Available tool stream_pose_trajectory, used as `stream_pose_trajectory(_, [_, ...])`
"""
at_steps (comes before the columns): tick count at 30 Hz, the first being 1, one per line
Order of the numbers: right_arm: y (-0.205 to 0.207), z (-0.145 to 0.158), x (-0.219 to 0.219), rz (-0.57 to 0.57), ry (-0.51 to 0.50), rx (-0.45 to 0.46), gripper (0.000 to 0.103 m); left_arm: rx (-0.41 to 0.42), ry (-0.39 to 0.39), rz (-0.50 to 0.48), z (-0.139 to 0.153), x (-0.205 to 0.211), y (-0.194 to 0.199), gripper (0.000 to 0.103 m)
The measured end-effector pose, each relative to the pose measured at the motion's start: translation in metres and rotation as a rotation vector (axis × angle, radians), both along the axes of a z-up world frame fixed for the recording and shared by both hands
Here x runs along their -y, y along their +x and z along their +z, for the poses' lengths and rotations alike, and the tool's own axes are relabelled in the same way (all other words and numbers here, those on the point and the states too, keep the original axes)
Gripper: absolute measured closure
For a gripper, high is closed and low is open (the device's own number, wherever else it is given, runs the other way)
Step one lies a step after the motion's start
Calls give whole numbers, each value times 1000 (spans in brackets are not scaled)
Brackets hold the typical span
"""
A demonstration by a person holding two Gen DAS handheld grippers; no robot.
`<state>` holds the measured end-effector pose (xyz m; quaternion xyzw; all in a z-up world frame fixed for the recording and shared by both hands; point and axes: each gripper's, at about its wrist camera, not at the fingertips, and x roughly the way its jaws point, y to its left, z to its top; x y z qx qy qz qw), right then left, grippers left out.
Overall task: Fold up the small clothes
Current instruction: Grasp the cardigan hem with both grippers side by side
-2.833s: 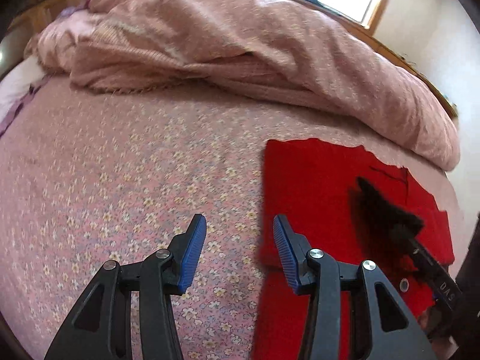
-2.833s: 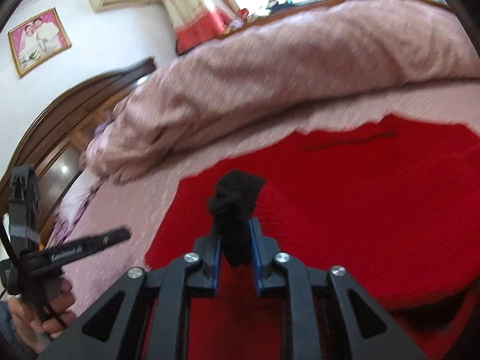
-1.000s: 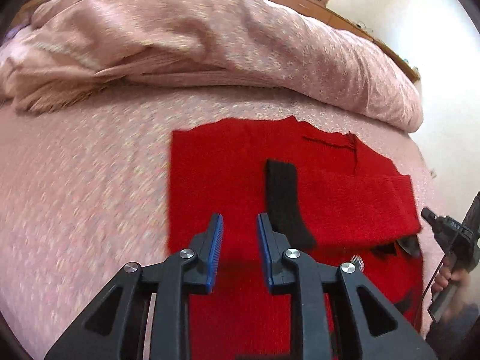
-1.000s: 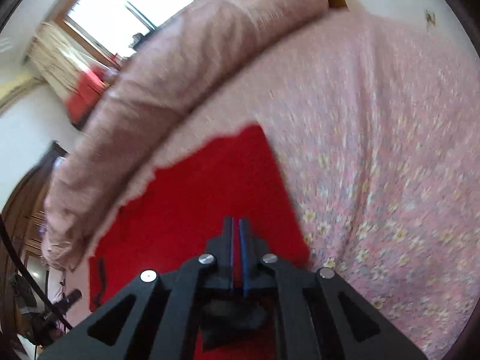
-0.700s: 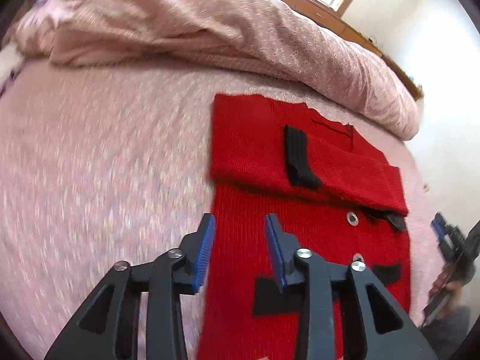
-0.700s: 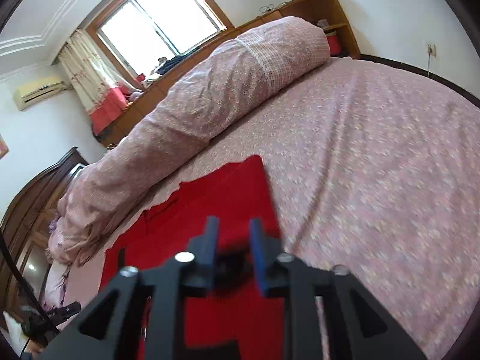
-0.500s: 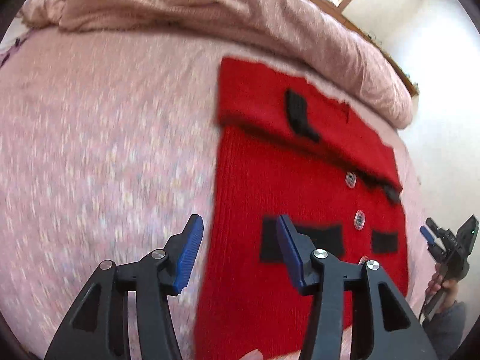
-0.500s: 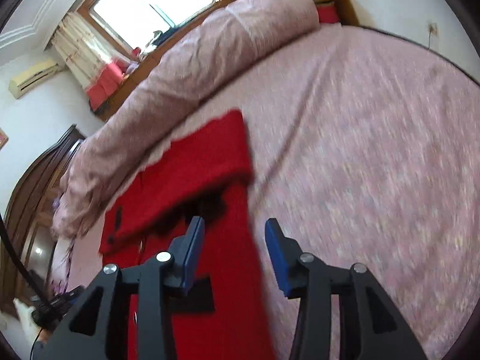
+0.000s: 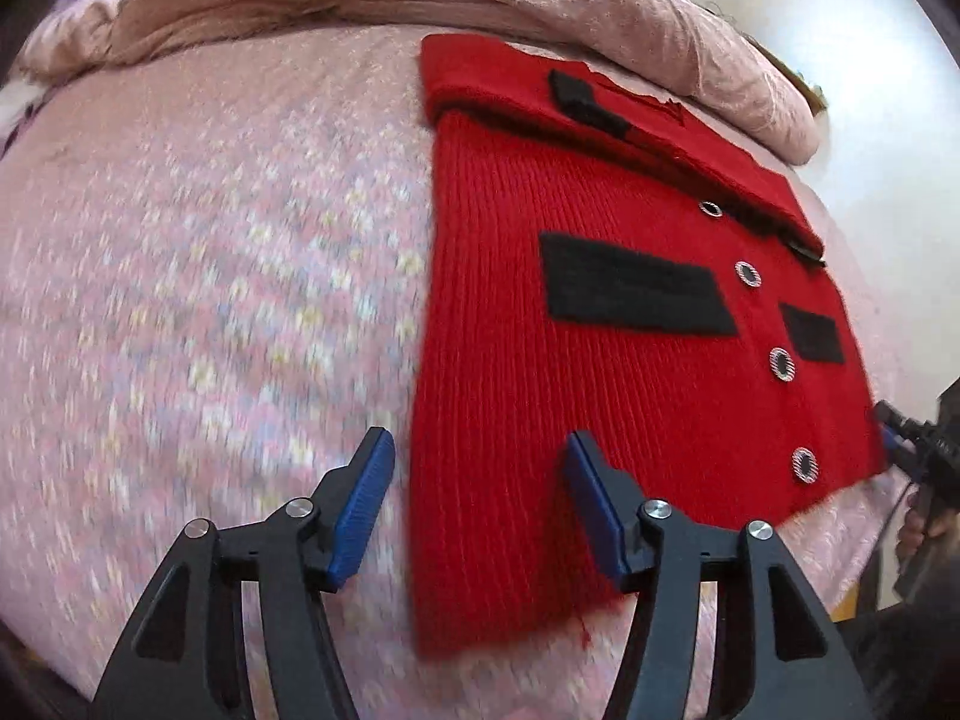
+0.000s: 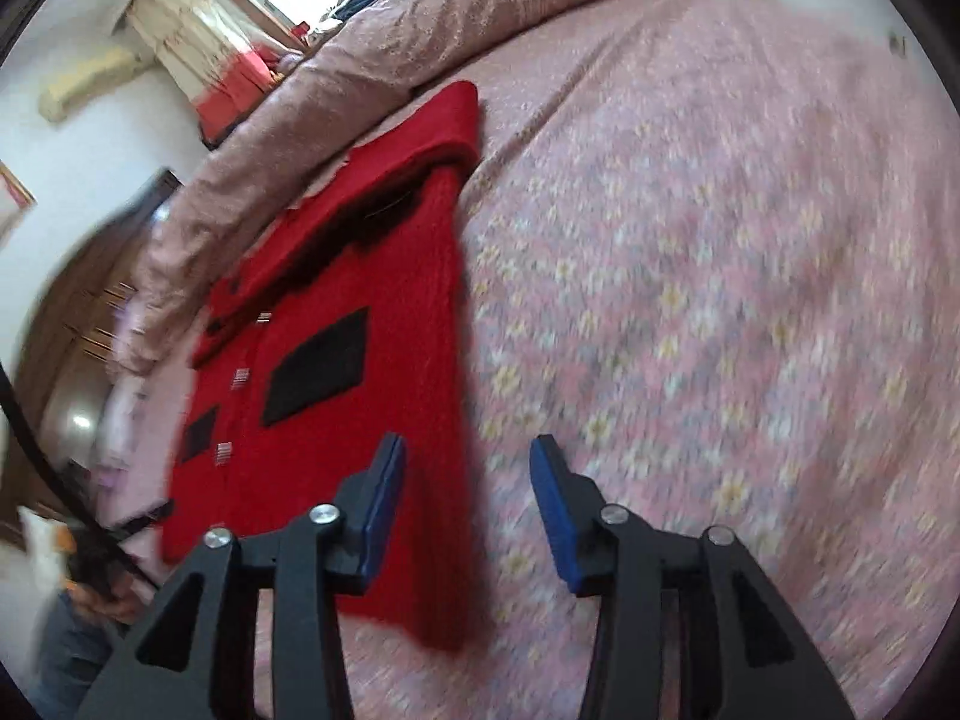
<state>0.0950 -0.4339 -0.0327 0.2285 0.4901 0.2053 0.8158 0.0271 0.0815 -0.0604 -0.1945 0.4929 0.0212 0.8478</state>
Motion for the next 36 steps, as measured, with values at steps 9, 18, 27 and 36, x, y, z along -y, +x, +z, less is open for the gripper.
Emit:
stream_pose_trajectory(9, [-21, -17, -13, 31, 194, -71, 50, 42, -136, 11, -3, 5, -2, 35])
stream_pose_trajectory(18, [-22, -26, -1, -20, 232, -115, 74, 68, -191, 39, -7, 0, -22, 35])
stream_pose_trajectory(27, [-16, -31, -11, -25, 277, -126, 77, 106, -284, 61, -11, -6, -2, 48])
stream_pose_trajectory(36, [-22, -16, -18, -17, 135, -90, 96, 26, -302, 171, -18, -19, -24, 101])
